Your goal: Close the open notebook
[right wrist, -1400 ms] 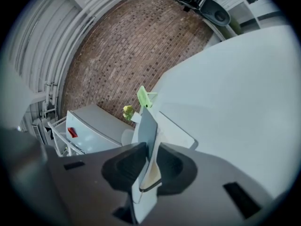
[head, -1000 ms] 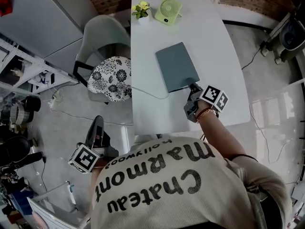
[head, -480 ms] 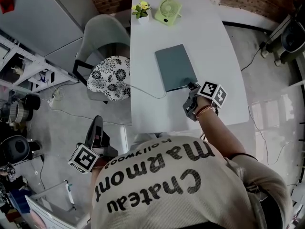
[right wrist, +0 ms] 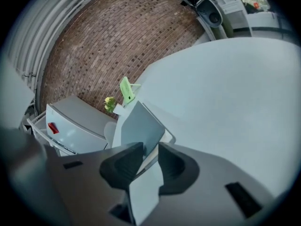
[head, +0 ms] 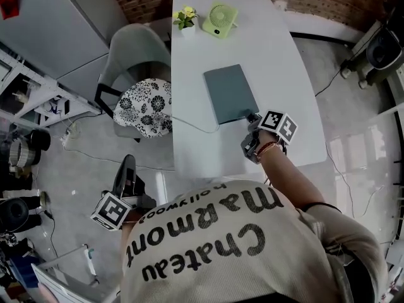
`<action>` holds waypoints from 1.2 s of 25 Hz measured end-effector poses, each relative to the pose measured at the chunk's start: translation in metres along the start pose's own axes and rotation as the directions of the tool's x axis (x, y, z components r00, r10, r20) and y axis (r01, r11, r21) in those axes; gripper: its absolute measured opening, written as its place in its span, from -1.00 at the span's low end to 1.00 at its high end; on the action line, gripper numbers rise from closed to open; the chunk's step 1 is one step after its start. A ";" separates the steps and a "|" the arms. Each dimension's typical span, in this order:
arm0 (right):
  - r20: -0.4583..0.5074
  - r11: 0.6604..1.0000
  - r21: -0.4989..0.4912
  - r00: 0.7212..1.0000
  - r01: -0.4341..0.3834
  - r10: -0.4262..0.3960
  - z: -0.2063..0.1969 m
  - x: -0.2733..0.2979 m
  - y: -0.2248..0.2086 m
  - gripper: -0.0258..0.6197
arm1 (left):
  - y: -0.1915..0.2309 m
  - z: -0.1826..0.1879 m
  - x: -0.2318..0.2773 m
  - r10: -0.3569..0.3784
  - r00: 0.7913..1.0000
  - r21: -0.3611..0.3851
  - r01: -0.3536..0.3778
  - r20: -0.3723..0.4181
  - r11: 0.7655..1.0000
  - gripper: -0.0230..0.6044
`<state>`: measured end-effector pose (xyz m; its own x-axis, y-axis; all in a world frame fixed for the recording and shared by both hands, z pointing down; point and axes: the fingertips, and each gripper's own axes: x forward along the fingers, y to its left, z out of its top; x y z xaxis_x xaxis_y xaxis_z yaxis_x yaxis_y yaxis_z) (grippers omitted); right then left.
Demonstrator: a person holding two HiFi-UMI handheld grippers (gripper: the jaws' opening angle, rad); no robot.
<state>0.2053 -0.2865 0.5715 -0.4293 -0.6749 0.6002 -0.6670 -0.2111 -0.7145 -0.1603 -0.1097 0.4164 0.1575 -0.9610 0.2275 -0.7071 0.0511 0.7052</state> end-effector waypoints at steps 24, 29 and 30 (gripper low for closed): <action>0.050 0.999 0.020 0.998 -0.038 0.037 -0.088 -0.047 0.068 -0.91 | 0.057 0.037 -0.083 -0.050 0.998 0.028 0.051 -0.036 0.998 -0.93; 0.000 0.992 0.001 0.992 -0.126 0.126 -0.133 -0.054 0.107 -0.91 | 0.084 0.034 -0.112 -0.029 0.999 0.006 0.029 -0.041 1.000 -0.93; -0.015 0.989 -0.018 0.989 -0.145 0.145 -0.145 -0.057 0.116 -0.91 | 0.085 0.034 -0.118 -0.042 0.998 -0.003 0.042 -0.042 0.999 -0.93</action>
<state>0.0641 -0.1707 0.5065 -0.5305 -0.6878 0.4955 -0.6082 -0.0984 -0.7876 -0.2620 -0.0009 0.4267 0.2158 -0.9499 0.2259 -0.6978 0.0118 0.7162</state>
